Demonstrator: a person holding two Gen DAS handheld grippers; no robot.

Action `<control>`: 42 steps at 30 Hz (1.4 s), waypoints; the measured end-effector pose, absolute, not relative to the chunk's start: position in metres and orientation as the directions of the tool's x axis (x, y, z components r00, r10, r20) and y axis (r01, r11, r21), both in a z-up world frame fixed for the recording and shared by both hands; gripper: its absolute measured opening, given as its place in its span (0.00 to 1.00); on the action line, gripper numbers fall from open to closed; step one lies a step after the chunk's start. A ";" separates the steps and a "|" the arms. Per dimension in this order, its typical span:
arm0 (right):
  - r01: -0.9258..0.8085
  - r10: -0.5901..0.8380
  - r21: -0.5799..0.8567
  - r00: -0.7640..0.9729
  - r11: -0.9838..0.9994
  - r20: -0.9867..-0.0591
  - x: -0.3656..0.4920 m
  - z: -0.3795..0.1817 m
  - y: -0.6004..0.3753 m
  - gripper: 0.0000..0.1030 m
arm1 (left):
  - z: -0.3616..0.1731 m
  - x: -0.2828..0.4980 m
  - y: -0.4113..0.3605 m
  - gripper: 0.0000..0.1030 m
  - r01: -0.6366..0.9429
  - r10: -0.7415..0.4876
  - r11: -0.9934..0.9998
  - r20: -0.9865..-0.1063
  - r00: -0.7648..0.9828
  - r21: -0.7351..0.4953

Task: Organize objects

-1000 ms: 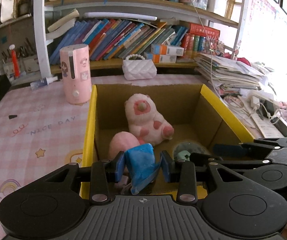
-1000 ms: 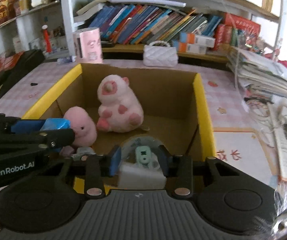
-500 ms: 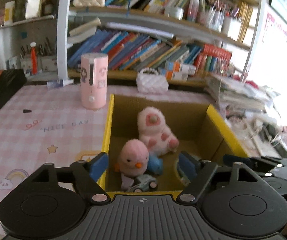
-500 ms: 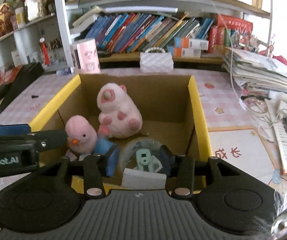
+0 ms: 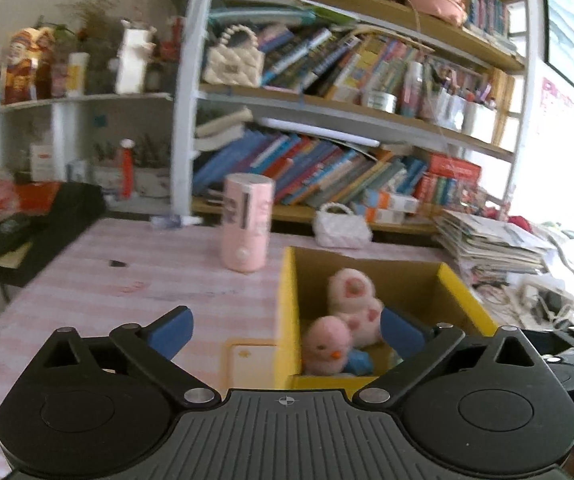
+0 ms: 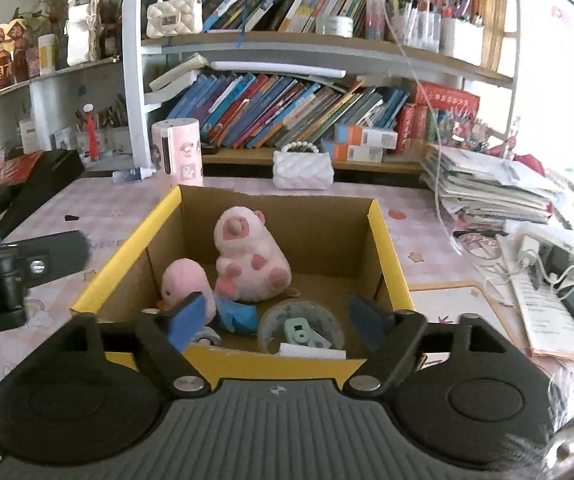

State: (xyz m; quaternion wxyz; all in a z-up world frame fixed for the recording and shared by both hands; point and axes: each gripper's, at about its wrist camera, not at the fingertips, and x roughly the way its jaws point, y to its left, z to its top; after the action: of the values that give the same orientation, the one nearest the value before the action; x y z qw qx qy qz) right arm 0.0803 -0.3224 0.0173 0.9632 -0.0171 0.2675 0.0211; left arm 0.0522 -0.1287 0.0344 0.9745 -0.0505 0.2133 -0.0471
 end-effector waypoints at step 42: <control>-0.012 -0.008 -0.028 0.785 1.000 -0.619 -0.035 -0.016 -0.217 1.00 | -0.003 -0.044 -0.041 1.00 -0.069 0.068 0.997 -0.589 0.805 0.021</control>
State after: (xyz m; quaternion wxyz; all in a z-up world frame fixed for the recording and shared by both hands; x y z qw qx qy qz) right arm -0.0354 -0.2171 -0.0157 0.9447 -0.0152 0.3275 0.0010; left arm -0.0439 -0.0405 -0.0029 0.9501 -0.0007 0.3098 0.0360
